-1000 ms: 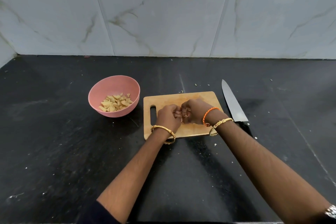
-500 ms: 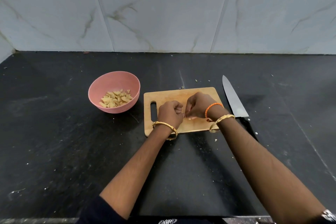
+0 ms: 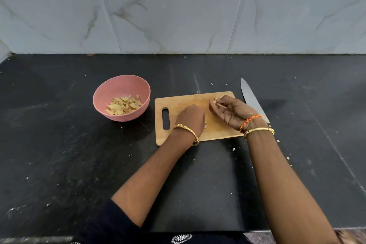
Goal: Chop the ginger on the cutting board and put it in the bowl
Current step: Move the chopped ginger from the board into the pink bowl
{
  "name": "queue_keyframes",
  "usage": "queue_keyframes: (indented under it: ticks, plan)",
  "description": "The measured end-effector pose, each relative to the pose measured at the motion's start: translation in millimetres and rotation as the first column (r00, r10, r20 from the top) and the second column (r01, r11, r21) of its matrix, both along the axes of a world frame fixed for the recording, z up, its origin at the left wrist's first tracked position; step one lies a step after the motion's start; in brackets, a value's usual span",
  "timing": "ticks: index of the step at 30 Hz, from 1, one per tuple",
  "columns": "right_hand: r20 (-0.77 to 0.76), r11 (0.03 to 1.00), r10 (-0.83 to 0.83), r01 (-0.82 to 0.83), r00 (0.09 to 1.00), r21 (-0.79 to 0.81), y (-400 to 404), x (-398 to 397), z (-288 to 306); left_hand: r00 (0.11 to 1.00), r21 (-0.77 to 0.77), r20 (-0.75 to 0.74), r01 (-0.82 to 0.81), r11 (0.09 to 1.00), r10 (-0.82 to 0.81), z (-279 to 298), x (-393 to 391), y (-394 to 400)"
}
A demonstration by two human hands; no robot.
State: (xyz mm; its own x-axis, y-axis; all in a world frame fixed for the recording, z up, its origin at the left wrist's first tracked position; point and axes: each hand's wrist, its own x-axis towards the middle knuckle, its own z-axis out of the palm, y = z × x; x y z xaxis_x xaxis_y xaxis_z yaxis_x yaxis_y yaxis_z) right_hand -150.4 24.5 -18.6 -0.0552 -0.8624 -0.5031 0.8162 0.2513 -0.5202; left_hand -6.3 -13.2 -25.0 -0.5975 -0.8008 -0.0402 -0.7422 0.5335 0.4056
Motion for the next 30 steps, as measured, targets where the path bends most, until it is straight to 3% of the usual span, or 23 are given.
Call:
queue_keyframes:
  ticks: [4, 8, 12, 16, 20, 22, 26, 30]
  plan:
    - [0.016, 1.000, 0.011, -0.011, 1.000, 0.016, -1.6, 2.6, 2.0, 0.997, 0.013, 0.069, 0.042, 0.999, -0.043, 6.3, -3.2, -1.5]
    - [-0.191, 0.996, 0.013, 0.005, 0.981, 0.092, -1.2, 3.8, 13.9, 0.985, 0.124, 0.162, 0.046, 0.991, -0.066, 13.2, -8.8, -7.1]
    - [-0.483, 0.978, 0.112, -0.009, 0.868, 0.211, -2.0, 7.1, 20.4, 0.976, 0.115, 0.204, 0.060, 0.992, -0.082, 17.4, -11.1, -3.1]
    - [-0.550, 0.972, 0.148, -0.018, 0.822, 0.235, -1.1, 11.4, 18.6, 0.991, 0.117, 0.136, -0.012, 0.993, -0.004, 13.5, -8.7, -1.0]
    - [-0.756, 0.913, 0.366, -0.052, 0.543, 0.405, 2.2, 15.8, 17.4, 0.993, 0.180, 0.069, -0.110, 0.977, 0.099, 10.0, -12.9, 6.4]
    - [-0.779, 0.898, 0.411, -0.061, 0.474, 0.436, 5.4, 20.2, 12.0, 0.988, 0.144, 0.057, -0.151, 0.978, 0.144, 7.1, -14.5, 12.7]
    - [-0.786, 0.918, 0.361, -0.043, 0.501, 0.394, 12.8, 24.8, 0.3, 0.987, 0.018, 0.072, -0.148, 0.989, 0.146, -0.9, -8.9, 17.0]
    - [-0.757, 0.929, 0.332, -0.055, 0.562, 0.366, 18.2, 27.0, -0.9, 0.994, 0.026, 0.102, -0.028, 0.999, 0.025, 4.2, -0.8, 11.5]
